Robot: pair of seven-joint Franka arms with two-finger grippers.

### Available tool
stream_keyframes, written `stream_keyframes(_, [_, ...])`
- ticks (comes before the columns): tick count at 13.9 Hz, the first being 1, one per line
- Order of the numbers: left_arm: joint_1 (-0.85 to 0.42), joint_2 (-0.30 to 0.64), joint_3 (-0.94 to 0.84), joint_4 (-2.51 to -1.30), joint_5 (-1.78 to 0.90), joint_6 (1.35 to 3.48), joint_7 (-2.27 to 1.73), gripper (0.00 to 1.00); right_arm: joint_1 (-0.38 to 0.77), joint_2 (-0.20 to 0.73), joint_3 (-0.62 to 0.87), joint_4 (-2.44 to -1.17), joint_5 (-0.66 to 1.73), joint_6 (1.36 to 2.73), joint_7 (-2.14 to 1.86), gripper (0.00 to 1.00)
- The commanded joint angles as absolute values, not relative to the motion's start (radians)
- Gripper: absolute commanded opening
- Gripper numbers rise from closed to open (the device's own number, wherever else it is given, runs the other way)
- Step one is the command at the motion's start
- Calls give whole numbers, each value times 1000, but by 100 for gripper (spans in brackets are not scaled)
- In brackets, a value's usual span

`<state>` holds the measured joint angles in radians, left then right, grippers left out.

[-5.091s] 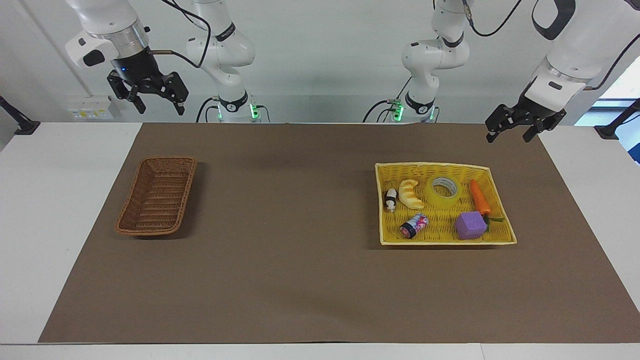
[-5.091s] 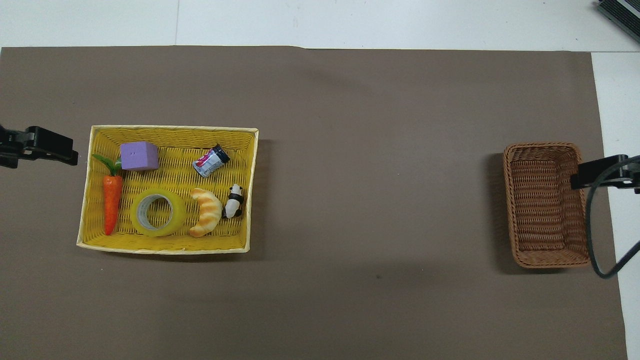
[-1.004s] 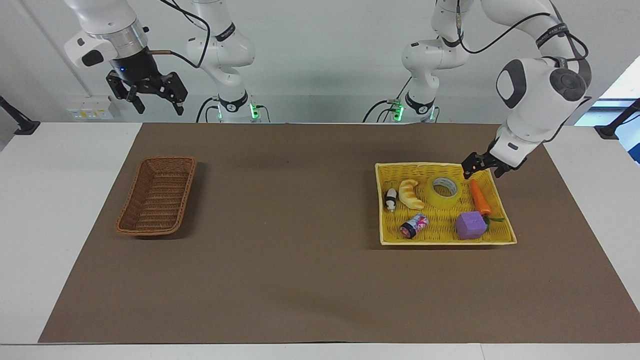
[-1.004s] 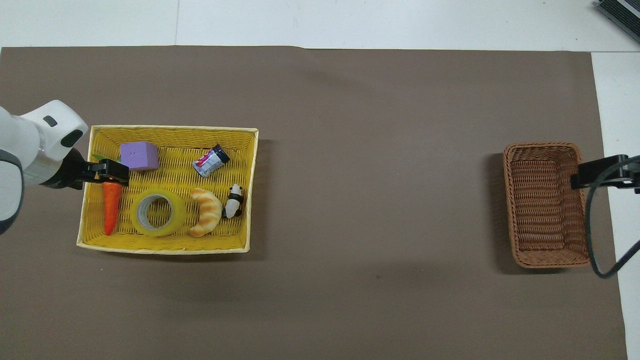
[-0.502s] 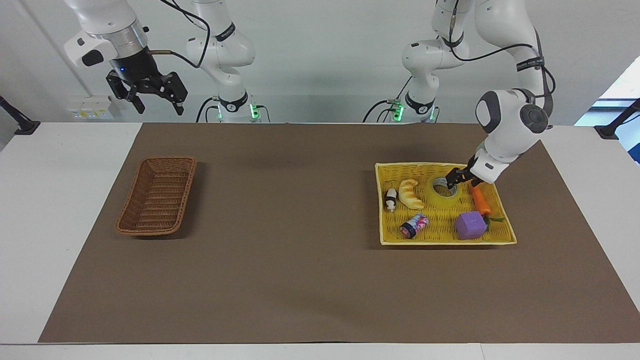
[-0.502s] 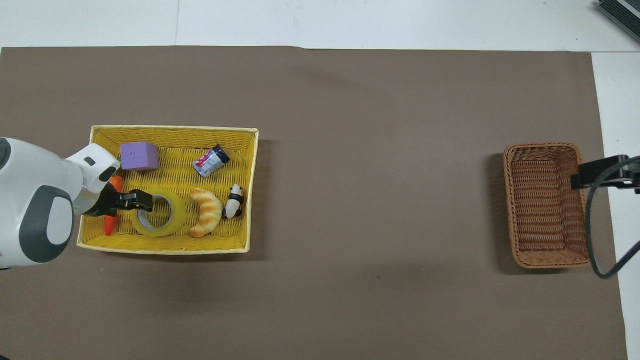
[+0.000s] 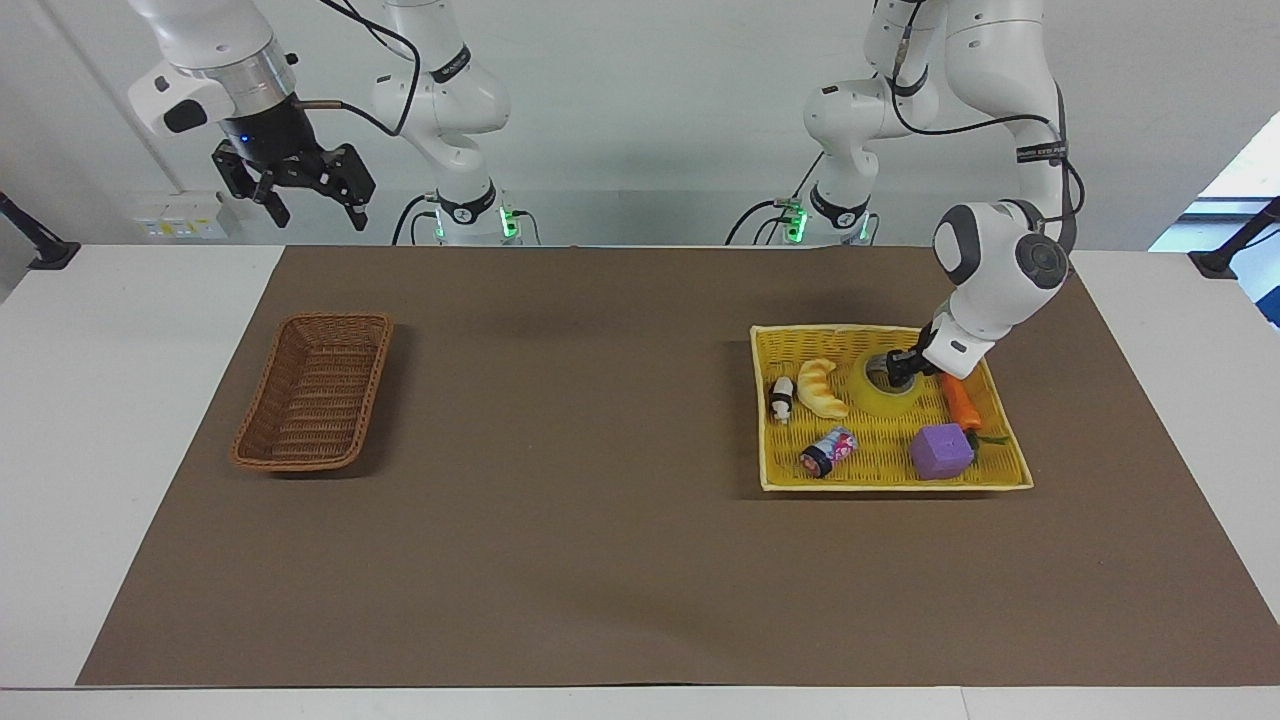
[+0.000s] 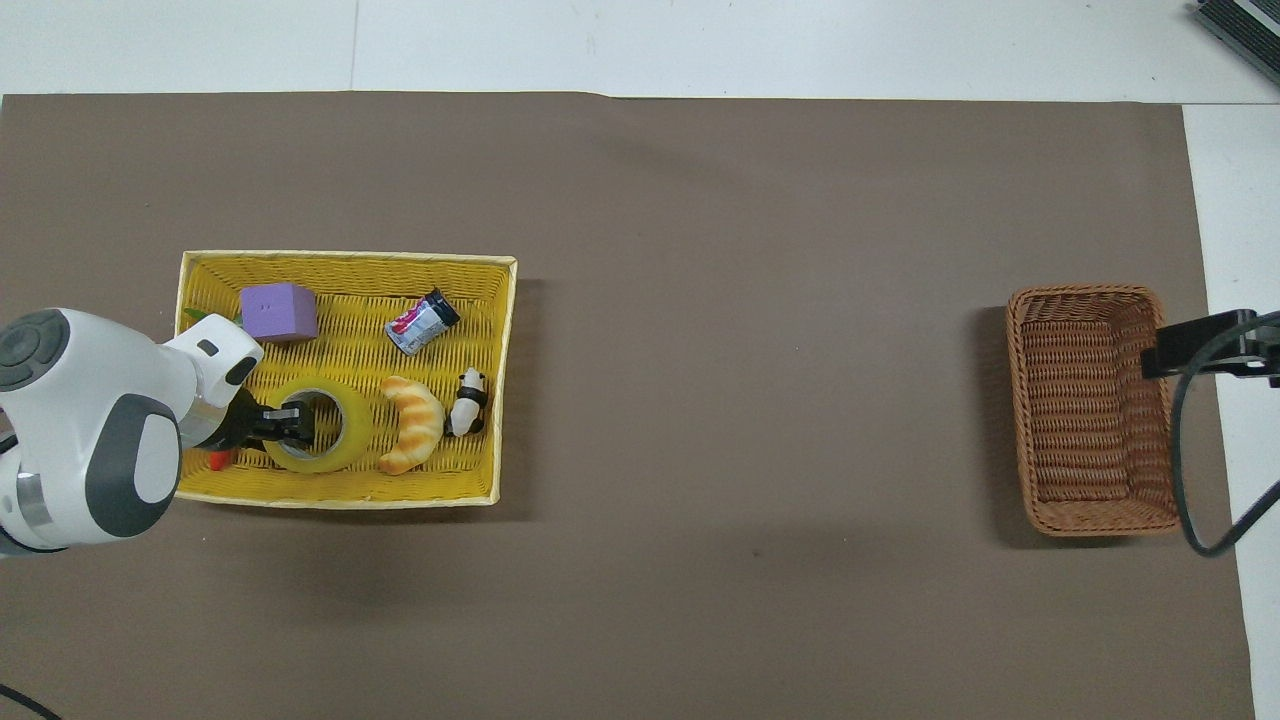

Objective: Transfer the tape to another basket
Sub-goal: 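Reach the left gripper down to the clear tape roll in the tray, then grasp the tape roll rim with the left gripper and lift it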

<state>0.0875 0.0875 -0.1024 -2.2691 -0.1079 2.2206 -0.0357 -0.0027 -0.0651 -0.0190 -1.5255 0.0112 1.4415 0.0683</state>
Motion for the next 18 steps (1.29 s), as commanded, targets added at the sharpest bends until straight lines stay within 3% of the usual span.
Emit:
stream_keyframes(1, [92,112,-109,-2202,-126,2180,-23,0,-17,-69,-12,-1529,28,1439,37,100])
stream_keyframes(15, [127,112,-112,-1605,-248,1527,-130,0,-17,-69,-12,-1529,28,1439,37,100])
stream_keyframes(18, [112,110,-121,-1595,-250,1526,-178,0,-17,-69,-12,-1529,28,1439,35,100])
